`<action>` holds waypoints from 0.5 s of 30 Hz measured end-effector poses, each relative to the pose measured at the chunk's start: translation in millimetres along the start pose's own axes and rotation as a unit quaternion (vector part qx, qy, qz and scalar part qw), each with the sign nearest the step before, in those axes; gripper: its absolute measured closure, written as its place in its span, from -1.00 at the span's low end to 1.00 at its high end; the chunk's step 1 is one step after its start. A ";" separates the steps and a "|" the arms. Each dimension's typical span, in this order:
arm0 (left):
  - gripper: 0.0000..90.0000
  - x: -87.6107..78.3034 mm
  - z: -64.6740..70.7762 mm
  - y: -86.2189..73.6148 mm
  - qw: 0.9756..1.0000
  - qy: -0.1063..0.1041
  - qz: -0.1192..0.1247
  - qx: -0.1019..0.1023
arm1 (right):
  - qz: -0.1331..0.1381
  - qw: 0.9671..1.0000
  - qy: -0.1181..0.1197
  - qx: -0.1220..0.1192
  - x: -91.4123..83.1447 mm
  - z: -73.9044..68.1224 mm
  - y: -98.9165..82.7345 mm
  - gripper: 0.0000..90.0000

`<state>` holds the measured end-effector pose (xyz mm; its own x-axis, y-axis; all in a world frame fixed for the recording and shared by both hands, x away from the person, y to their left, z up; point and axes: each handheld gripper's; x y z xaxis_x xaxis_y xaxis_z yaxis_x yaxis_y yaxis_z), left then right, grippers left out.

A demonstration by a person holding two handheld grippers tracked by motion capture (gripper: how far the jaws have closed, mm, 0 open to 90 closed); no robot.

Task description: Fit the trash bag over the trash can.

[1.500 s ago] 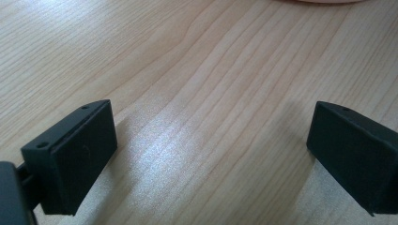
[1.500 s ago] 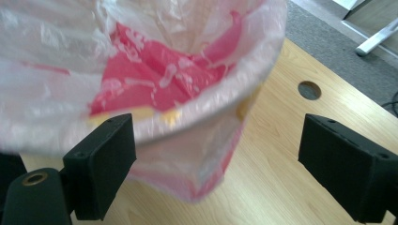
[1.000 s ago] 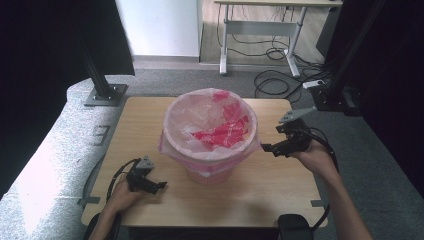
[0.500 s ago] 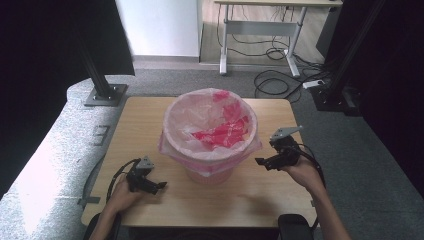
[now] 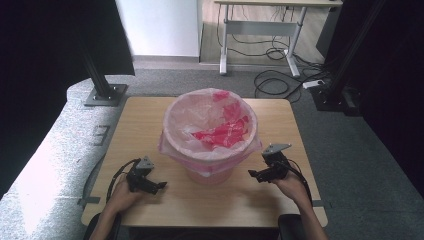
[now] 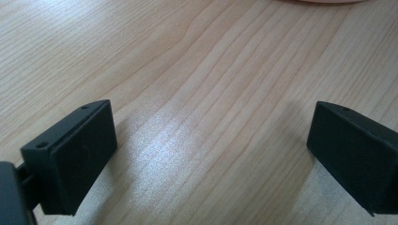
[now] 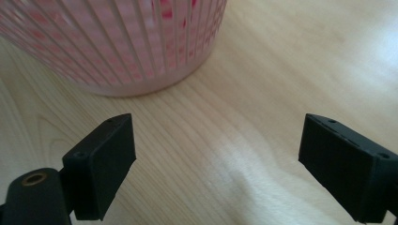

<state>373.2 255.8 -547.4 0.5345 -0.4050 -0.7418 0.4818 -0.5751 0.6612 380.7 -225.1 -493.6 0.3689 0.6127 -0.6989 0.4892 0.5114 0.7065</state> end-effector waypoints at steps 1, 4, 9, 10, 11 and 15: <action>-0.97 0.0 0.2 0.0 1.000 0.000 0.000 -0.001 | 0.000 1.000 0.000 0.002 4.0 0.4 -3.9 -0.77; -0.97 0.0 0.2 0.0 1.000 0.000 0.000 -0.001 | -0.009 1.000 -0.008 0.002 14.6 0.9 -14.7 -0.77; -0.97 0.0 0.2 0.0 1.000 0.000 0.000 -0.001 | -0.028 1.000 -0.013 0.005 27.7 -0.8 -27.2 -0.77; -0.97 0.0 0.2 0.0 1.000 0.000 0.000 -0.001 | -0.031 0.999 -0.013 0.003 29.7 -0.8 -28.5 -0.77; -0.97 -0.1 0.2 0.0 1.000 0.000 0.000 -0.001 | -0.029 0.999 -0.014 0.002 31.3 -1.6 -30.3 -0.77; -0.97 0.0 0.2 0.0 1.000 0.000 -0.001 -0.001 | -0.019 1.000 -0.011 0.005 38.5 -2.7 -36.5 -0.77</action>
Point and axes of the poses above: each handheld gripper's, and its own axes: x roughly forward along the jaws, y roughly out of its top, z roughly to its right, and after that the axes turned 9 degrees about y, right-handed
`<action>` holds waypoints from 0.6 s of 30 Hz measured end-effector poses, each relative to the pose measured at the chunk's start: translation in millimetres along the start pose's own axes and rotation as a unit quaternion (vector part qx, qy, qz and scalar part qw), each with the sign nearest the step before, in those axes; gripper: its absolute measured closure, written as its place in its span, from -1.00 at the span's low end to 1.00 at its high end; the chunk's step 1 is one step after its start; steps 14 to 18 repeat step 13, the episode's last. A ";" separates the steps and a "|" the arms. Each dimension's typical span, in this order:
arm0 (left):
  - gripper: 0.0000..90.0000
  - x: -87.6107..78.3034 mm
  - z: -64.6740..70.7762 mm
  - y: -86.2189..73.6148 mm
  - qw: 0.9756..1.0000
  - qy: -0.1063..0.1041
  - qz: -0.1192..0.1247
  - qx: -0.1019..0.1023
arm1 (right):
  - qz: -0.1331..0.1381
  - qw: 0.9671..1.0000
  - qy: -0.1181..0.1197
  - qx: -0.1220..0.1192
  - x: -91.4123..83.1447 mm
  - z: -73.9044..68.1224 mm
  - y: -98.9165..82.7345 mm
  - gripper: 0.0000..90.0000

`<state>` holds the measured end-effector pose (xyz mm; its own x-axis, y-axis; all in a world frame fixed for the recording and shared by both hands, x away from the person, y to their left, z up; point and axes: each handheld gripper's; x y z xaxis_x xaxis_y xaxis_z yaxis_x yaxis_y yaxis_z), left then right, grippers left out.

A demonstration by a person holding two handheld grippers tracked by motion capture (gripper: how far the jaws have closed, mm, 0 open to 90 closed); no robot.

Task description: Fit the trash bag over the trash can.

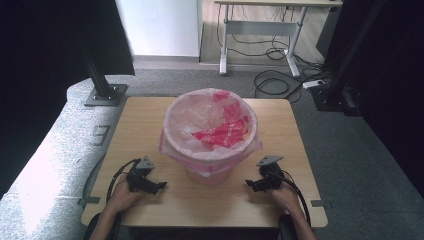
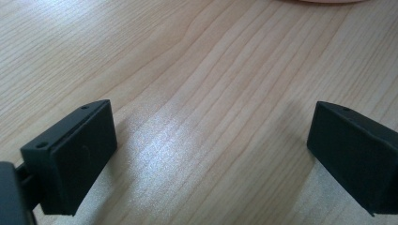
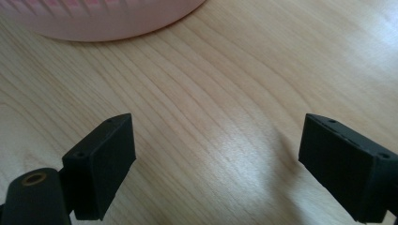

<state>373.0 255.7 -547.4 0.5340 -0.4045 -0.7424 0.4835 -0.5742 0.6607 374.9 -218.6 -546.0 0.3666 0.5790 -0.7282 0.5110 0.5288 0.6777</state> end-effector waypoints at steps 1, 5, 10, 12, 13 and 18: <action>-0.97 0.0 0.0 0.0 1.000 0.000 0.000 0.000 | 0.004 1.000 0.002 -0.001 2.2 0.2 -1.7 -0.77; -0.97 0.1 0.2 0.0 1.000 0.000 0.000 0.000 | 0.029 1.000 0.006 0.002 5.2 0.0 -4.9 -0.77; -0.98 0.3 0.4 0.0 1.000 -0.001 0.000 0.001 | 0.044 0.999 0.005 0.001 6.4 0.0 -7.6 -0.77; -0.99 0.4 0.5 0.1 1.000 -0.002 0.000 0.001 | 0.045 0.999 0.005 0.000 6.4 0.2 -7.7 -0.77; -1.00 0.5 0.6 0.2 1.000 -0.002 -0.001 0.002 | 0.045 0.999 0.005 -0.001 6.4 0.1 -7.7 -0.77; -1.00 0.5 0.6 0.2 1.000 -0.002 -0.001 0.002 | 0.045 0.999 0.005 -0.001 6.4 0.1 -7.7 -0.77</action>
Point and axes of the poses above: each handheld gripper's, and its own axes: x roughly forward along the jaws, y roughly out of its top, z roughly to its right, and after that the axes turned 9 degrees about y, right-handed
